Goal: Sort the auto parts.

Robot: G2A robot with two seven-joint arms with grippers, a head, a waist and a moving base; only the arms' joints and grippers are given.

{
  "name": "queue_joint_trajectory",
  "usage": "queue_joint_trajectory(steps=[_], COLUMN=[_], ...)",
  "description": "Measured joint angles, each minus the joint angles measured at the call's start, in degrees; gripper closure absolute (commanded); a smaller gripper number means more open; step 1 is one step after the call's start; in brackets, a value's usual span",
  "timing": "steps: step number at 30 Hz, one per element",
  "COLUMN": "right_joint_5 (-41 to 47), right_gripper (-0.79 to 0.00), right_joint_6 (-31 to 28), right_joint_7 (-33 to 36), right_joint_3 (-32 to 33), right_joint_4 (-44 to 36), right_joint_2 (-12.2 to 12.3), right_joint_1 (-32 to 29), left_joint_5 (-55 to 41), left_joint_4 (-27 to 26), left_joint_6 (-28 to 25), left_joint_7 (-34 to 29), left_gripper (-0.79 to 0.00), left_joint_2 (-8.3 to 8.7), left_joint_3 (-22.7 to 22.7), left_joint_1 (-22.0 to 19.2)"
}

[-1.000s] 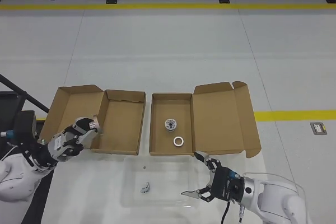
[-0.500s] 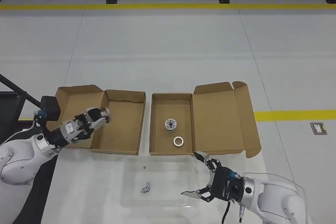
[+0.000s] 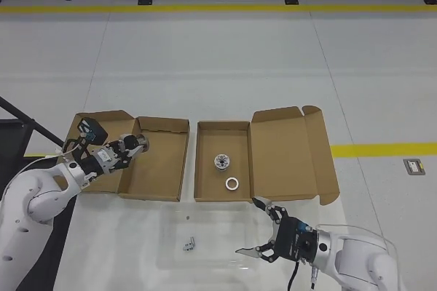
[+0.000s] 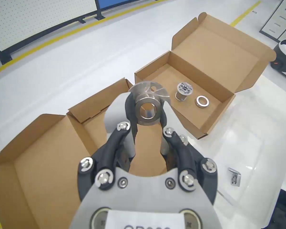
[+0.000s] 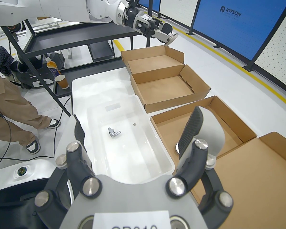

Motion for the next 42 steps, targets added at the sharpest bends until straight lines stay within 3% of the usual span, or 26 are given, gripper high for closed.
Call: queue_joint_trajectory(steps=[5,8,12,22,28,34,42], right_joint_5=[0.0,0.0,0.0,0.0,0.0,0.0,0.0], right_gripper=[-0.785,-0.785,-0.785,-0.785,-0.785,-0.785,-0.785], right_joint_6=[0.0,0.0,0.0,0.0,0.0,0.0,0.0], right_joint_7=[0.0,0.0,0.0,0.0,0.0,0.0,0.0], right_joint_3=[0.0,0.0,0.0,0.0,0.0,0.0,0.0], right_joint_4=[0.0,0.0,0.0,0.0,0.0,0.0,0.0], right_joint_2=[0.0,0.0,0.0,0.0,0.0,0.0,0.0], right_joint_1=[0.0,0.0,0.0,0.0,0.0,0.0,0.0], left_joint_5=[0.1,0.8,0.6,2.6,4.5,8.3,10.3], left_joint_4=[0.1,1.7,7.1,26.8,37.9,45.5,52.5], left_joint_6=[0.1,3.5,4.5,-1.1,-4.3,-6.0,-5.5], left_joint_7=[-0.1,-1.9,-5.6,-10.3,-11.3,-11.5,-10.2], left_gripper=[0.0,0.0,0.0,0.0,0.0,0.0,0.0], left_joint_2=[-0.01,-0.68,-2.56,-9.74,-14.3,-18.15,-21.95], left_joint_3=[0.1,1.8,6.7,20.7,26.4,30.5,32.7], left_joint_1=[0.1,-0.2,-5.1,-20.3,-26.6,-30.4,-32.3])
